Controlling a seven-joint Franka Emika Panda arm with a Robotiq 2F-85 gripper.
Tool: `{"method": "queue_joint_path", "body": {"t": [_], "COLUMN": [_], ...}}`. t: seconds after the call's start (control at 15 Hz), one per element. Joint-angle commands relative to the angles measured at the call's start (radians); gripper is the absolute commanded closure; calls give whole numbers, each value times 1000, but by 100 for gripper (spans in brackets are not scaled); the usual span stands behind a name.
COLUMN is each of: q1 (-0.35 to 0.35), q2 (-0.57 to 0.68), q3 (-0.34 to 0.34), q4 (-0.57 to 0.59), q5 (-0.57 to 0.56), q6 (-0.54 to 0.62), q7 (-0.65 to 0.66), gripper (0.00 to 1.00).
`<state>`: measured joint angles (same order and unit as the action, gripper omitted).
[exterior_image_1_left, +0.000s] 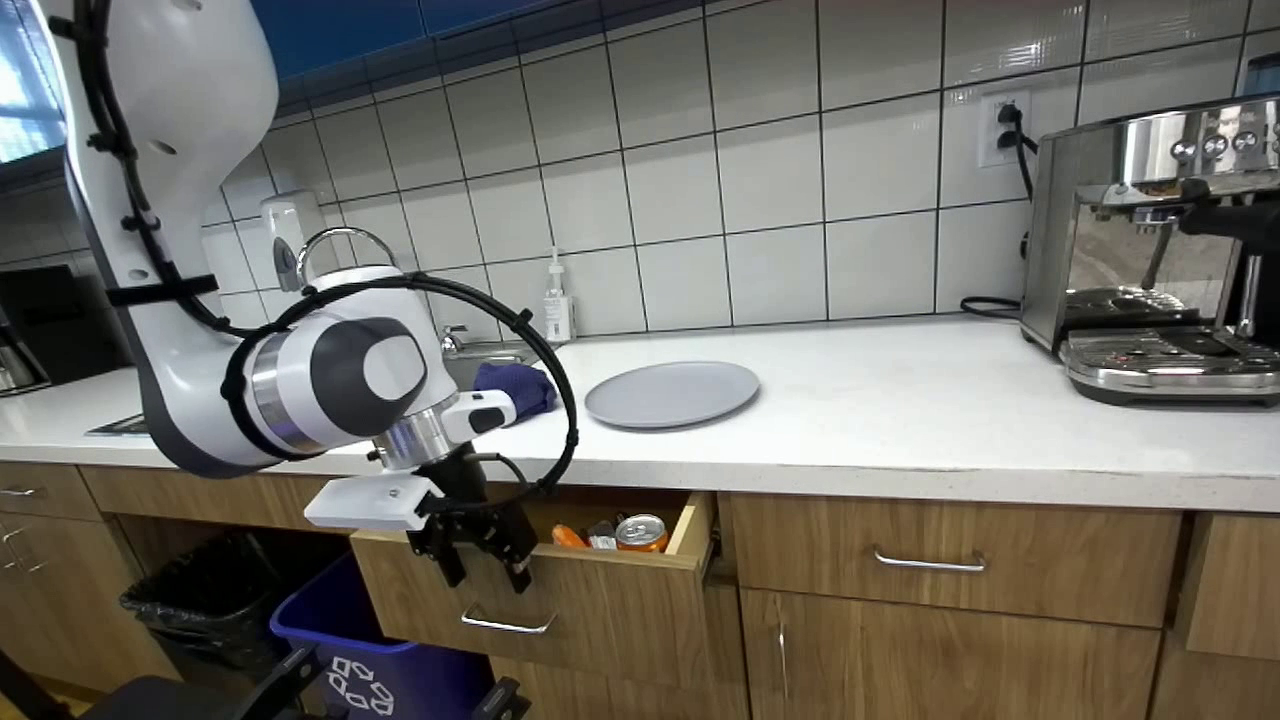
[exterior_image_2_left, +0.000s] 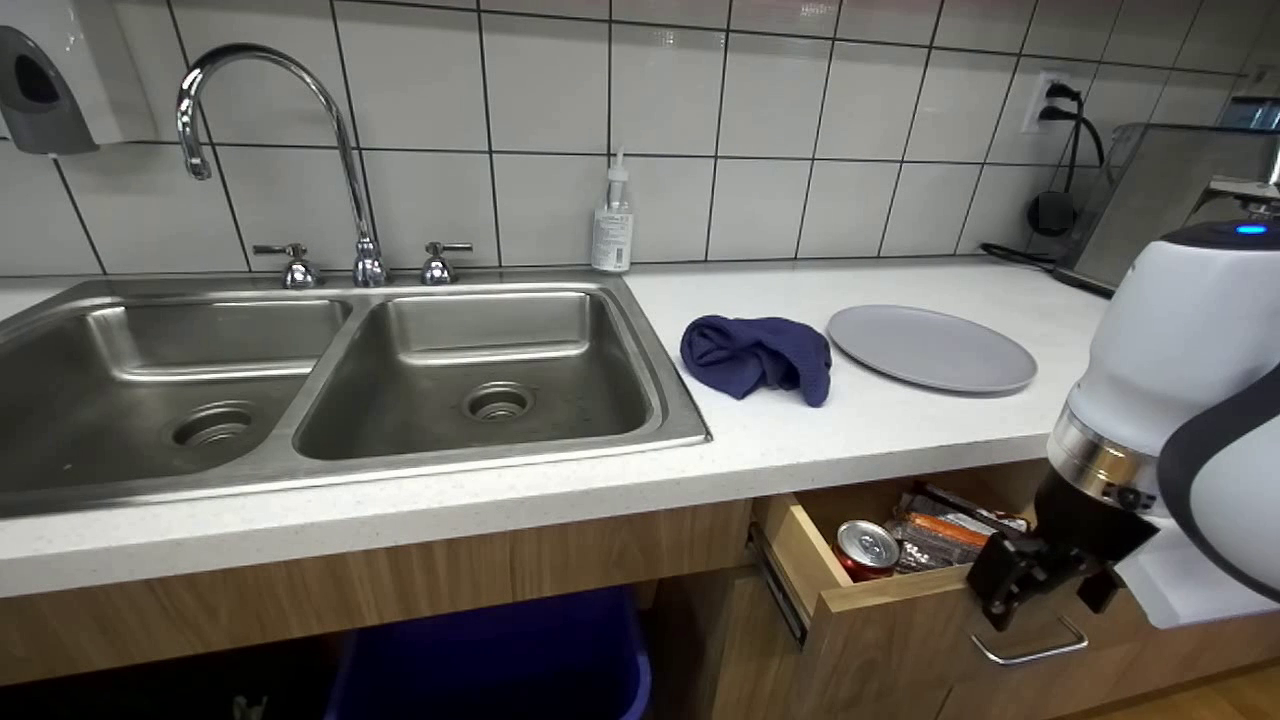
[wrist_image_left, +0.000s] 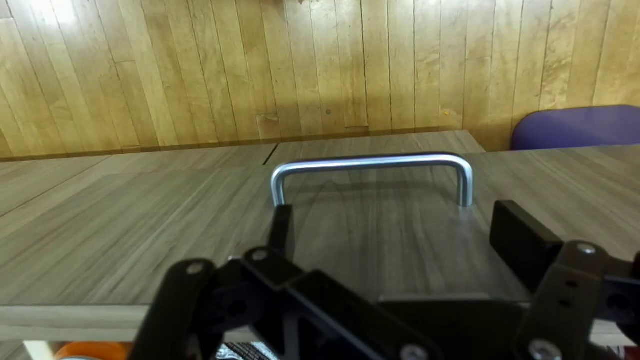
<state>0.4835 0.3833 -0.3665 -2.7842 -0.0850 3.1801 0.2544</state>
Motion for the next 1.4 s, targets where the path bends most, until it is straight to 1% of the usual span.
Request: {"method": "queue_joint_path", "body": {"t": [0.0,0.2,0.47,1.33], "q1": [4,-16,-17,-19], "q2": [28,26,22,15], "q3": [11,31,30,13], "q4": [3,3,9,44], "q5": [94,145,186,196], "q6": [57,68,69,49], "q7": [-16,-25,-31,-44], "gripper": [0,0,0,0]}}
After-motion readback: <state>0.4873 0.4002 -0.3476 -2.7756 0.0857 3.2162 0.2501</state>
